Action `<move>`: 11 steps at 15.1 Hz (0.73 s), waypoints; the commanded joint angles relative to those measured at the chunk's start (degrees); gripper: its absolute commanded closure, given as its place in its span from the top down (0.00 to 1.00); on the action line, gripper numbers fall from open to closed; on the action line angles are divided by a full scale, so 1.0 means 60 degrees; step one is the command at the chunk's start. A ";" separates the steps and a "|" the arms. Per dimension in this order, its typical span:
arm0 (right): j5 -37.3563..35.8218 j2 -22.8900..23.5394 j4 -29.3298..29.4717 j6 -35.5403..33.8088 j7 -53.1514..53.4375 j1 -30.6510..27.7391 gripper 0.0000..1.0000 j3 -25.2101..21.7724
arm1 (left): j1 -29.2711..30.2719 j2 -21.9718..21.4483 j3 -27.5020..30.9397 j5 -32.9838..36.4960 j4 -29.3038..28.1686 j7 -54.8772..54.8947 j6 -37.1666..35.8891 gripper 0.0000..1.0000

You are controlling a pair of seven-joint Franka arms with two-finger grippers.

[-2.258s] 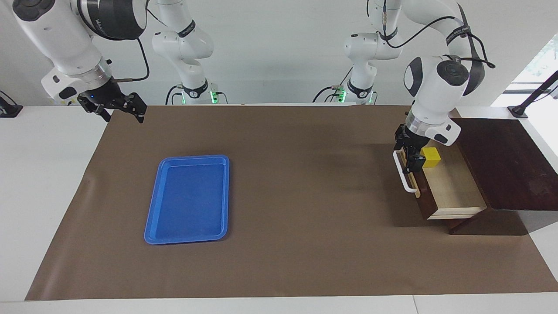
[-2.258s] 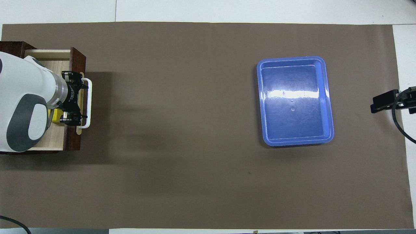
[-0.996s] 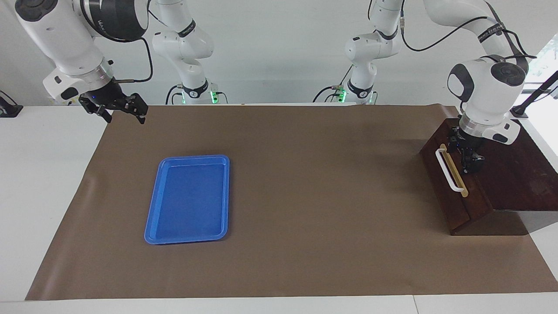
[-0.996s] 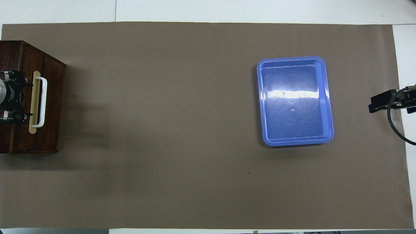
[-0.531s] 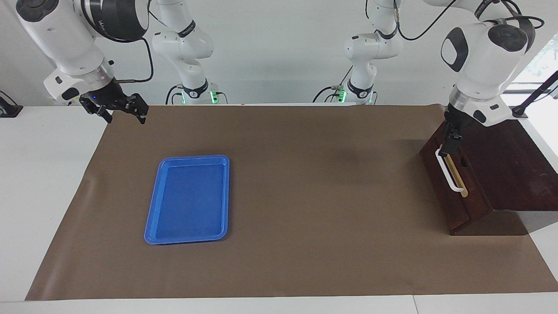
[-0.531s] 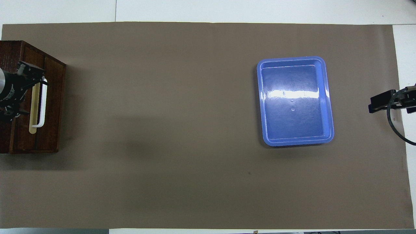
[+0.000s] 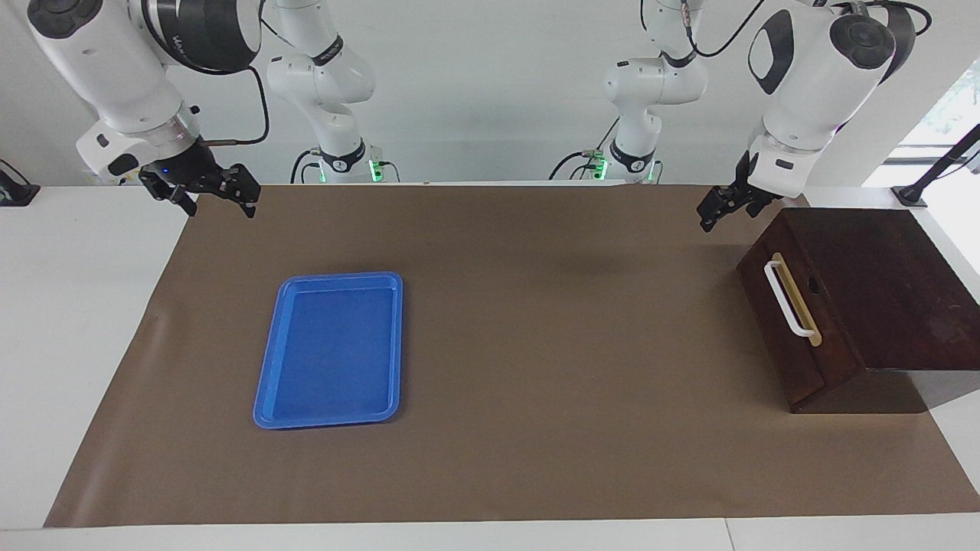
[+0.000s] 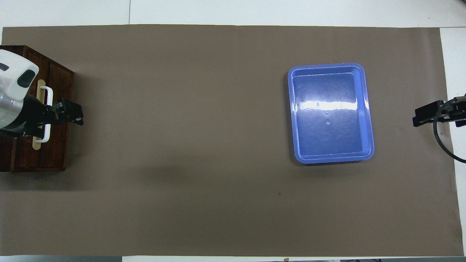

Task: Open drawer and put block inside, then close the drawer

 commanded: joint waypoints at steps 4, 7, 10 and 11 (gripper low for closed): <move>-0.0151 -0.0209 -0.0250 0.0114 -0.0195 -0.0095 1.00 0.0064 | 0.0201 0.0235 -0.0092 -0.0051 0.0694 0.1292 -0.0626 1.00; -0.0151 -0.0209 -0.0250 0.0114 -0.0195 -0.0109 1.00 0.0064 | 0.0201 0.0146 -0.0092 -0.0051 0.0694 0.1350 -0.0641 1.00; -0.0136 -0.0209 -0.0250 0.0114 -0.0195 -0.0109 1.00 0.0064 | 0.0201 0.0029 -0.0077 -0.0066 0.0622 0.1351 -0.0583 1.00; -0.0136 -0.0209 -0.0250 0.0114 -0.0195 -0.0109 1.00 0.0064 | 0.0186 0.0029 -0.0062 -0.0051 0.0621 0.1307 -0.0568 1.00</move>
